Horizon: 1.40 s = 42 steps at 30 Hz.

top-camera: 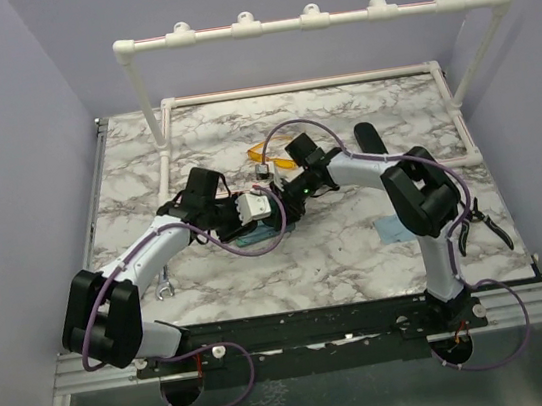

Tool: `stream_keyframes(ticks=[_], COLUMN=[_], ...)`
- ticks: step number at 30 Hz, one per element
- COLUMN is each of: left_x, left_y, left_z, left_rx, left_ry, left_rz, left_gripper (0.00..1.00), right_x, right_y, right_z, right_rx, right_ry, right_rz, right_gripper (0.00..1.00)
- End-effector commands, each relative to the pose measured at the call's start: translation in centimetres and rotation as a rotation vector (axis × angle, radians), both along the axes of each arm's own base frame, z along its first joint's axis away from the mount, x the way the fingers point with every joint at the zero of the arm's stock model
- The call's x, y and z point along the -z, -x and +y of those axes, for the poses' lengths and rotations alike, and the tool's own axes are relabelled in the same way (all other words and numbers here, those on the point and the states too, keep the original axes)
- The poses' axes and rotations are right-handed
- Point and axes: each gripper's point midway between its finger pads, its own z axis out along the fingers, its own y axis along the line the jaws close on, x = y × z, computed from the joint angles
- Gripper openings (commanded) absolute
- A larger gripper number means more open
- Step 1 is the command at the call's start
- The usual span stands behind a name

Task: Organize the sunglasses
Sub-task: Place the sunglasses in the sunglasses case.

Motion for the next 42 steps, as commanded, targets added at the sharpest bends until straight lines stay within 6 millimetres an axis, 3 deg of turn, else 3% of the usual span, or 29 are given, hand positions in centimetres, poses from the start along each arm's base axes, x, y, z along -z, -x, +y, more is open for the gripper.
stream_keyframes(ticks=[1, 11, 19, 24, 30, 35, 38, 42], left_x=[1.1, 2.5, 1.7, 0.9, 1.7, -1.0, -2.3, -0.4], left_y=[-0.2, 0.1, -0.8, -1.0, -1.0, -2.5, -1.0, 0.8], left_z=[-0.6, -0.4, -0.8, -1.1, -0.9, -2.0, -2.6, -1.1], left_rx=[0.010, -0.008, -0.022, 0.006, 0.045, 0.033, 0.105, 0.158], left_ry=[0.035, 0.039, 0.061, 0.074, 0.048, 0.112, 0.137, 0.045], left_rz=[-0.004, -0.001, -0.035, -0.067, -0.092, -0.158, -0.123, -0.046], left_gripper=[0.42, 0.39, 0.38, 0.40, 0.43, 0.40, 0.42, 0.48], right_x=[0.8, 1.5, 2.2, 2.2, 2.0, 2.5, 2.6, 2.2], right_y=[-0.7, 0.8, 1.0, 0.5, 0.0, 0.4, 0.6, 0.9], right_z=[0.2, 0.1, 0.3, 0.6, 0.6, 0.1, -0.1, -0.2], right_rx=[-0.009, -0.060, -0.071, -0.065, -0.057, -0.068, -0.078, -0.111], right_ry=[0.019, 0.018, 0.011, 0.012, 0.023, 0.042, 0.044, 0.020], right_rz=[-0.009, 0.027, 0.063, 0.049, 0.034, 0.028, 0.016, -0.007], right_gripper=[0.11, 0.11, 0.12, 0.17, 0.22, 0.22, 0.22, 0.21])
